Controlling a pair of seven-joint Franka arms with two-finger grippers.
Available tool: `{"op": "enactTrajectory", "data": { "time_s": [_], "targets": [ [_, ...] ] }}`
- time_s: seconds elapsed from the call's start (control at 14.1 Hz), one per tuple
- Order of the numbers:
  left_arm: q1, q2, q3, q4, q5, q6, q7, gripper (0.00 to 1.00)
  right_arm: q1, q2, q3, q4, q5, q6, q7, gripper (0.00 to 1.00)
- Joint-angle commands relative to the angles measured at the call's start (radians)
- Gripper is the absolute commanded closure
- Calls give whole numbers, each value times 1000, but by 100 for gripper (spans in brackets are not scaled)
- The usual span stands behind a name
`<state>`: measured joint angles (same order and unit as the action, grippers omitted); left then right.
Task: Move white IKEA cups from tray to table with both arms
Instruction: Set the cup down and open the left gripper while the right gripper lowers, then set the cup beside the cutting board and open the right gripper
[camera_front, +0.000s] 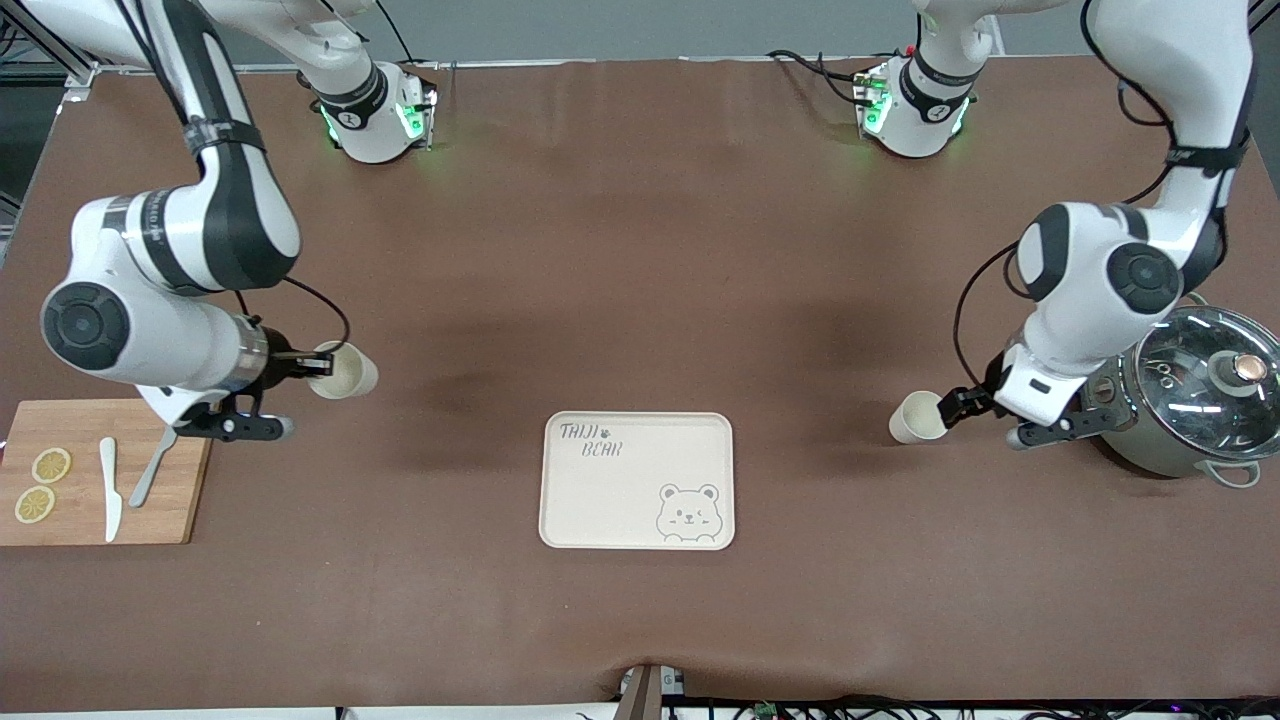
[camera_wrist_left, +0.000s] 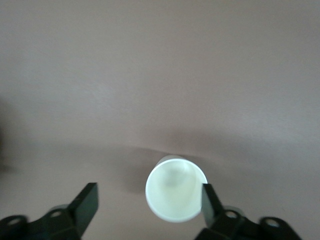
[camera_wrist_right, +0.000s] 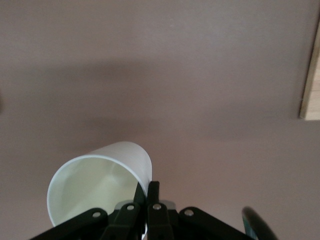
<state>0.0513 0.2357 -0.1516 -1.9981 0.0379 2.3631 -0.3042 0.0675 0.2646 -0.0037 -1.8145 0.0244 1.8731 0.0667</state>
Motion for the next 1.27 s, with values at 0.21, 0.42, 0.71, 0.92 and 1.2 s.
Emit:
{"op": "enactTrajectory", "data": {
  "time_s": [0.21,0.42,0.71,0.92,1.2],
  "targets": [
    [10,-84,-3,226,13,-408,94,0,-178,-113,24,-405,-15,349,-220,100],
    [9,-108,-5,321,13,-528,93,0,-277,-96,24,-474,-12,483,-345,100],
    [9,-144,-3,384,13,-625,96,0,-304,-79,24,-482,-9,491,-358,100],
    [9,-180,-3,383,13,-650,135,0,-315,-58,25,-491,11,501,-361,100],
    [7,-231,-6,383,8,-725,142,0,-311,-38,25,-497,46,503,-363,85]
  ]
}}
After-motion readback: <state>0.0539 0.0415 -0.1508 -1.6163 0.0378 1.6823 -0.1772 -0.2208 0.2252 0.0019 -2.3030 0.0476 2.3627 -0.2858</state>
